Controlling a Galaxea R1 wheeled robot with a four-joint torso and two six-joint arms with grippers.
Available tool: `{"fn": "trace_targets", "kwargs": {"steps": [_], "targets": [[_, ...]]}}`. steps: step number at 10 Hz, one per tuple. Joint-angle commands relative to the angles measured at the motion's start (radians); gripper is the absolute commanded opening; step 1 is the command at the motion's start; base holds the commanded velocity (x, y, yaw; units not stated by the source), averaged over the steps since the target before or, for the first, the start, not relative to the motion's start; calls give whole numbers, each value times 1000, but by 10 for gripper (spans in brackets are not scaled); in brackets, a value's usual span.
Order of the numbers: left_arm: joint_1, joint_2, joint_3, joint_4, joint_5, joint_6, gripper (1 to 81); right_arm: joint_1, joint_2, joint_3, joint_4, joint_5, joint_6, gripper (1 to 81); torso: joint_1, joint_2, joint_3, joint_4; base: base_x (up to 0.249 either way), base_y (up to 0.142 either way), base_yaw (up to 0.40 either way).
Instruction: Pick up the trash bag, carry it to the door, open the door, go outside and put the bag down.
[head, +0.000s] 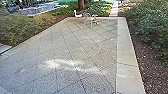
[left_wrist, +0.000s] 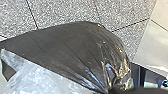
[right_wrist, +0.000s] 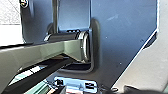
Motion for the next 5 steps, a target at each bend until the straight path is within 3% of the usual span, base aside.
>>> {"fn": "trace_targets", "kwargs": {"steps": [1, 5], "targets": [[-193, -72, -66, -39, 194, -2, 10, -6, 11, 6, -5, -58, 1, 811, 0, 0, 0, 0, 0, 0, 0], [-294, -103, -65, -54, 278, 0, 10, -8, 11, 7, -5, -58, 1, 811, 0, 0, 0, 0, 0, 0, 0]]}}
